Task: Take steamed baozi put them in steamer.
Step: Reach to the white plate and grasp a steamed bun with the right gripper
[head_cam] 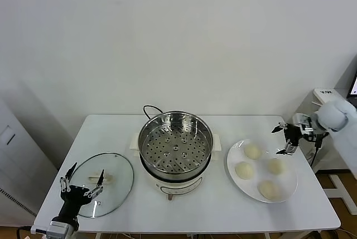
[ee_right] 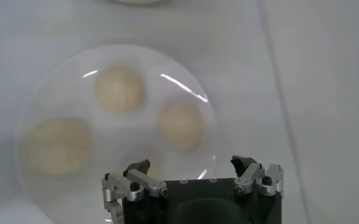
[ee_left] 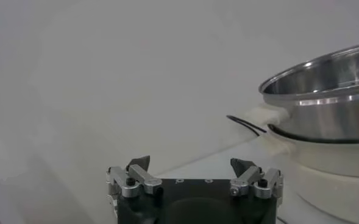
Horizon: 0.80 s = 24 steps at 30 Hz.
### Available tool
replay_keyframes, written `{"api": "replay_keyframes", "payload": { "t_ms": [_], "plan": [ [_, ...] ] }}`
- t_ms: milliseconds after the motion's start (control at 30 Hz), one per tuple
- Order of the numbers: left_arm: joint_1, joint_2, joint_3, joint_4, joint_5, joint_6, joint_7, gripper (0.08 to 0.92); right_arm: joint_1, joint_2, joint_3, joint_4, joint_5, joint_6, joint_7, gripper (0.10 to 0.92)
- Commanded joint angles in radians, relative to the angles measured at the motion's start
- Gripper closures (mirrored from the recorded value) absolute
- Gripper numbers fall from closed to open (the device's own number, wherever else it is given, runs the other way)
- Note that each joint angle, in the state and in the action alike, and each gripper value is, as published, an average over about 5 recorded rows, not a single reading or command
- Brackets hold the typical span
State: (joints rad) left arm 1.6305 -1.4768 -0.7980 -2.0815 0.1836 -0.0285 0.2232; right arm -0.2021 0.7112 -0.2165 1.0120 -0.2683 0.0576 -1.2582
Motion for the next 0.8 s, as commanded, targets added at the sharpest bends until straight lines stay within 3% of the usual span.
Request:
{"api": "replay_keyframes", "payload": {
  "t_ms": [33, 433, 800],
  "plan": [
    [-0.008, 0.017, -0.001, 0.003, -0.001, 0.006, 0.0, 0.177, 0.095, 0.109, -0.127, -0.14, -0.066, 0.041, -0.014, 0.203],
    [-0.017, 0.031, -0.001, 0.011, -0.002, 0.012, -0.001, 0.177, 0.09, 0.216, -0.132, -0.261, -0.132, 0.084, 0.09, 0.203],
    [-0.013, 0.037, -0.006, 0.004, -0.006, 0.011, -0.001, 0.177, 0.074, 0.238, -0.139, -0.283, -0.163, 0.068, 0.105, 0.204]
  ]
}}
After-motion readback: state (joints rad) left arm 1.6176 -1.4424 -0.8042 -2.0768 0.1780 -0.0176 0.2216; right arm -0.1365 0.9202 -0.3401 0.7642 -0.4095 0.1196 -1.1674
